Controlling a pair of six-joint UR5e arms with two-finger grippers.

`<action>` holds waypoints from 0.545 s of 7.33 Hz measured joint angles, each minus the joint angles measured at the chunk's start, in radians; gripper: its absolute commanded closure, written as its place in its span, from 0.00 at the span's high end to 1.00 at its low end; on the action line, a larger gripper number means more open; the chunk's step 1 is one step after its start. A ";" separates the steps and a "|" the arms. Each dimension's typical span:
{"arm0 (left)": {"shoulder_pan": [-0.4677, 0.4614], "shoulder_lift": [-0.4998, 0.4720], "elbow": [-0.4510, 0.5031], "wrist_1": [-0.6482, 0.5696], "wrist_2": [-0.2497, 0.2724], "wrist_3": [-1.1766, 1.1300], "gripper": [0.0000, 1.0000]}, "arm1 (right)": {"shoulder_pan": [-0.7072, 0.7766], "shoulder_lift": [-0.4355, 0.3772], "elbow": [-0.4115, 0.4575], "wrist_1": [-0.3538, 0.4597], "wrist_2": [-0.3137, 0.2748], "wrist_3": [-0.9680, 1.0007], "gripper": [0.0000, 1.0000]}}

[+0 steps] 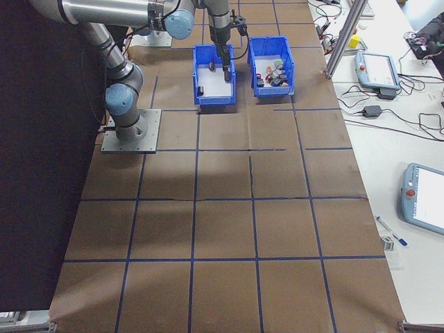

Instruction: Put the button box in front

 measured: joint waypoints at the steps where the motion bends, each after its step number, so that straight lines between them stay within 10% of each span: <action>1: 0.000 0.000 0.000 0.000 0.000 0.000 0.99 | -0.007 0.017 -0.026 0.015 0.005 0.147 1.00; 4: 0.000 0.000 -0.001 -0.001 0.000 0.001 0.99 | 0.008 0.147 -0.160 0.065 0.008 0.342 1.00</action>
